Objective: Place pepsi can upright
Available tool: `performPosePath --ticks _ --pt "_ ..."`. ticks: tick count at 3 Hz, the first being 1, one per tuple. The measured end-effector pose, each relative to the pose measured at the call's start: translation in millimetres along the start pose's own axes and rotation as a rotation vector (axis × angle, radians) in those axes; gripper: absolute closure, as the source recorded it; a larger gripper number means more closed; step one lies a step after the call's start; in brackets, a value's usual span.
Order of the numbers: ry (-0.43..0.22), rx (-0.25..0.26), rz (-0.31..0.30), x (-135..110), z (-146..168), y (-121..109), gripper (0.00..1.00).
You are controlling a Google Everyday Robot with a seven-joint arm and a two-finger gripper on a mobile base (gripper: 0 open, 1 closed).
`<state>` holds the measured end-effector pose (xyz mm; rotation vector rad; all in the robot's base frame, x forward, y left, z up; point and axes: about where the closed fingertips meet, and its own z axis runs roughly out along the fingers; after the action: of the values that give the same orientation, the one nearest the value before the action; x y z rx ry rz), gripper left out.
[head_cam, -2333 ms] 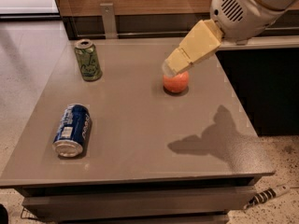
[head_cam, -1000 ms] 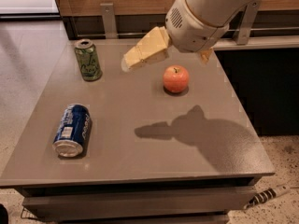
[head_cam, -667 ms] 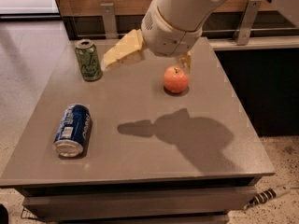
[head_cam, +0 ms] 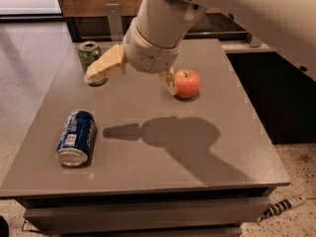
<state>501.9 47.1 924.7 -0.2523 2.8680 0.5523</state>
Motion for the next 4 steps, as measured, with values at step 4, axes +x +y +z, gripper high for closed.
performPosePath --ticks 4 --pt "0.188 0.056 -0.02 -1 59 46 0.0"
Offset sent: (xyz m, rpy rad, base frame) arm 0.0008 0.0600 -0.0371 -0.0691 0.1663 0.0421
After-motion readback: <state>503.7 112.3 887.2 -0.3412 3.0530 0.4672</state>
